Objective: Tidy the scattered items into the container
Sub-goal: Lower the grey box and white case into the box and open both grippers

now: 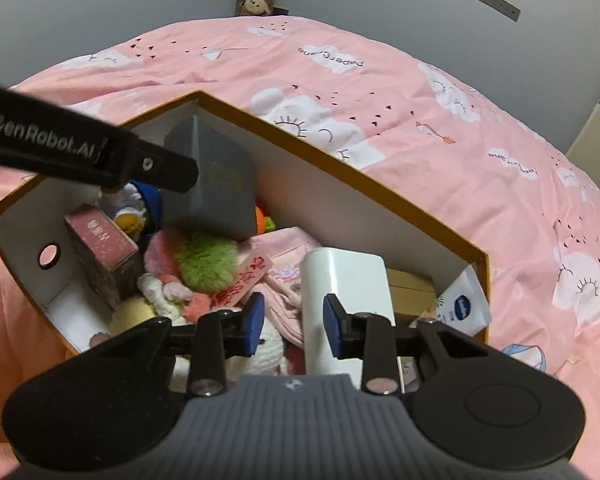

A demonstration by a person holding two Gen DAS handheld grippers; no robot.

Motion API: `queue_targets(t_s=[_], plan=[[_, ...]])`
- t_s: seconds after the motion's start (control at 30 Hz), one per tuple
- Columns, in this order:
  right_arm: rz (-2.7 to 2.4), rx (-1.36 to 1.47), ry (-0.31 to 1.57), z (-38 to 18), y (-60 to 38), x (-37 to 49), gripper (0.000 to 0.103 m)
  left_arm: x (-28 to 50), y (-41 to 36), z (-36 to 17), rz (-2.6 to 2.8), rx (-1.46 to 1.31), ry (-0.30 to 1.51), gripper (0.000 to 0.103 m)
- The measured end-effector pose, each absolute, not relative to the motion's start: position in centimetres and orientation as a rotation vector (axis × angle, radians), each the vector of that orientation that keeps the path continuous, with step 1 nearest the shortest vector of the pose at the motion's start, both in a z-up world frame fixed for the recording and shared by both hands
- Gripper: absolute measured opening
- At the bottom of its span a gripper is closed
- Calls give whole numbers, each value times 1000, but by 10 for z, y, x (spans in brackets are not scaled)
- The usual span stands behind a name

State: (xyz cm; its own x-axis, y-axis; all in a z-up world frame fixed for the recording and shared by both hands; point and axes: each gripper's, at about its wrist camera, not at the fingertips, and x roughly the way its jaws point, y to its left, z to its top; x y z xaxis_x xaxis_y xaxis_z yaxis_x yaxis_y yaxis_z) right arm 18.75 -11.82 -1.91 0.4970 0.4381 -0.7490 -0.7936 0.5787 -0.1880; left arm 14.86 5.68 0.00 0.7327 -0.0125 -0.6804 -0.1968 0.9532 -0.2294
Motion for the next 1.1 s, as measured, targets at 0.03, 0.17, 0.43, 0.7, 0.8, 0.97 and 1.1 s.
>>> queue_targets(t_s=[0.03,0.17,0.43,0.7,0.8,0.97,1.1], plan=[[795,-564,713,-19,-119,188,35,151,58,-3,120,-294,750,42],[785,-567,708,-20,-125,189,35,153,64,-8,155,-298,749,38],[741,-532,728,-22,-136,198,35,166,69,-7,169,-279,767,35],[742,-528,726,-23,-137,197,35,171,71,11,111,-334,710,35],[752,-534,720,-23,-136,195,35,179,64,13,87,-314,694,35],[753,-534,722,-24,-136,194,35,194,53,5,112,-260,748,34],[749,-524,725,-25,-138,195,35,190,56,-2,146,-237,790,33]])
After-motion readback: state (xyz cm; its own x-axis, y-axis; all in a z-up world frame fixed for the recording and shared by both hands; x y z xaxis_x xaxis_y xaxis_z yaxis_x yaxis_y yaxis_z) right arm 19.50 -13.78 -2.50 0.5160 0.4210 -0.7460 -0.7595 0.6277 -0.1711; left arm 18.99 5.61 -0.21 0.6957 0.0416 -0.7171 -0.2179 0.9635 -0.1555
